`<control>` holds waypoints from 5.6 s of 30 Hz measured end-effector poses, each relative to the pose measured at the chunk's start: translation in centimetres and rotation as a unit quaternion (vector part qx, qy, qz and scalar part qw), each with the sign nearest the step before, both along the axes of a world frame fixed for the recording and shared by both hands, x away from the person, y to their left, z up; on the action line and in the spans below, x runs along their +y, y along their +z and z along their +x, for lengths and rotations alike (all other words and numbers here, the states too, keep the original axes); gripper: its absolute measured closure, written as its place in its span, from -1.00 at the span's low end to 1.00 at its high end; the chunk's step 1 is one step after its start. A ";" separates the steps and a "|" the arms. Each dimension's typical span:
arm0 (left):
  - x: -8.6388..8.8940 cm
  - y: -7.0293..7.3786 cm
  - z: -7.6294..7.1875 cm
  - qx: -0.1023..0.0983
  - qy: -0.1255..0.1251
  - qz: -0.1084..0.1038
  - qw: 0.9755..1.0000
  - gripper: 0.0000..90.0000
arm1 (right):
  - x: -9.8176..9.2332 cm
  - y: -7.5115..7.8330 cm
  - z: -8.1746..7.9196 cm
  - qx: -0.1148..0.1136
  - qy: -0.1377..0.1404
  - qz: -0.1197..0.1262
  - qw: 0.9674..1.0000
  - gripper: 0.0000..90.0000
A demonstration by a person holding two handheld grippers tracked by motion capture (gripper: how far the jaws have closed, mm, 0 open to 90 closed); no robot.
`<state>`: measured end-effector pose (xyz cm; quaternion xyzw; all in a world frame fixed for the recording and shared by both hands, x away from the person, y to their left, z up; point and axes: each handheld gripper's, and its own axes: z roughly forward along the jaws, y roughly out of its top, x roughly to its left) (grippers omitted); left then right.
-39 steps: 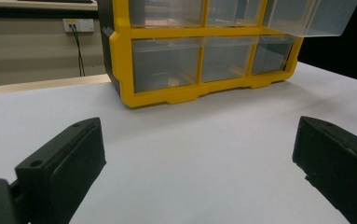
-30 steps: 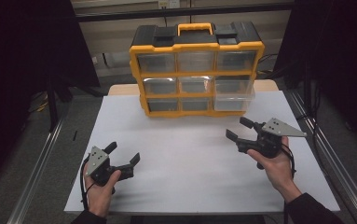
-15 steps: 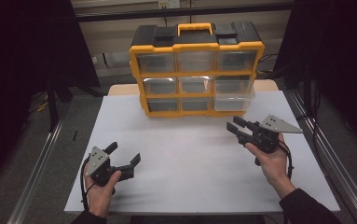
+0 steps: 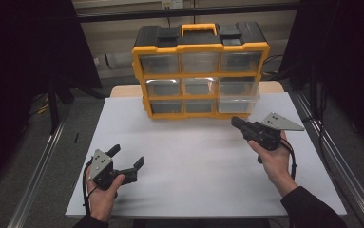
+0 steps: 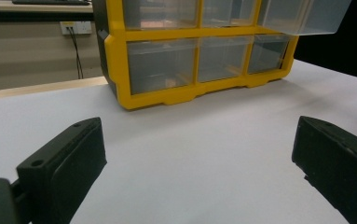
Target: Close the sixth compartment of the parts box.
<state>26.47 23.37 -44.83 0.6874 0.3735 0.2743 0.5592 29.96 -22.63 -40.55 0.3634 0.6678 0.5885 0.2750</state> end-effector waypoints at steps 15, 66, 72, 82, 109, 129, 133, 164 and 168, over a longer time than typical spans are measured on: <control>0.1 0.0 0.1 -0.001 -0.001 -0.001 1.000 -0.94 | -0.5 -0.3 1.8 -0.005 -0.009 -0.009 1.000 1.00; 0.3 0.0 0.0 -0.010 0.005 -0.006 1.000 -0.93 | -0.9 -0.5 4.7 -0.008 -0.048 -0.010 0.999 1.00; 0.2 0.1 0.0 -0.013 0.001 -0.004 1.000 -0.93 | -0.9 -0.6 4.7 -0.008 -0.050 -0.010 0.999 1.00; 0.2 0.0 0.1 -0.010 0.005 -0.003 1.000 -0.93 | -0.6 -0.7 4.9 -0.009 -0.049 -0.010 0.999 1.00; 0.5 0.0 0.2 -0.007 0.006 -0.006 1.000 -0.93 | -0.9 -0.3 5.2 -0.013 -0.055 -0.005 0.998 1.00; 0.4 0.0 0.2 -0.009 0.006 -0.007 1.000 -0.93 | -0.8 -0.2 5.5 -0.015 -0.056 -0.002 0.998 1.00; 0.4 0.0 0.1 -0.009 0.007 -0.007 1.000 -0.93 | -0.8 -0.2 5.6 -0.016 -0.056 -0.003 0.998 1.00; 0.4 0.0 0.1 -0.007 0.011 -0.007 1.000 -0.92 | -0.9 -0.3 6.3 -0.014 -0.059 0.001 0.998 1.00; 0.6 -0.1 0.2 -0.007 0.013 -0.007 1.000 -0.92 | -0.9 -0.3 6.4 -0.015 -0.061 0.002 0.998 1.00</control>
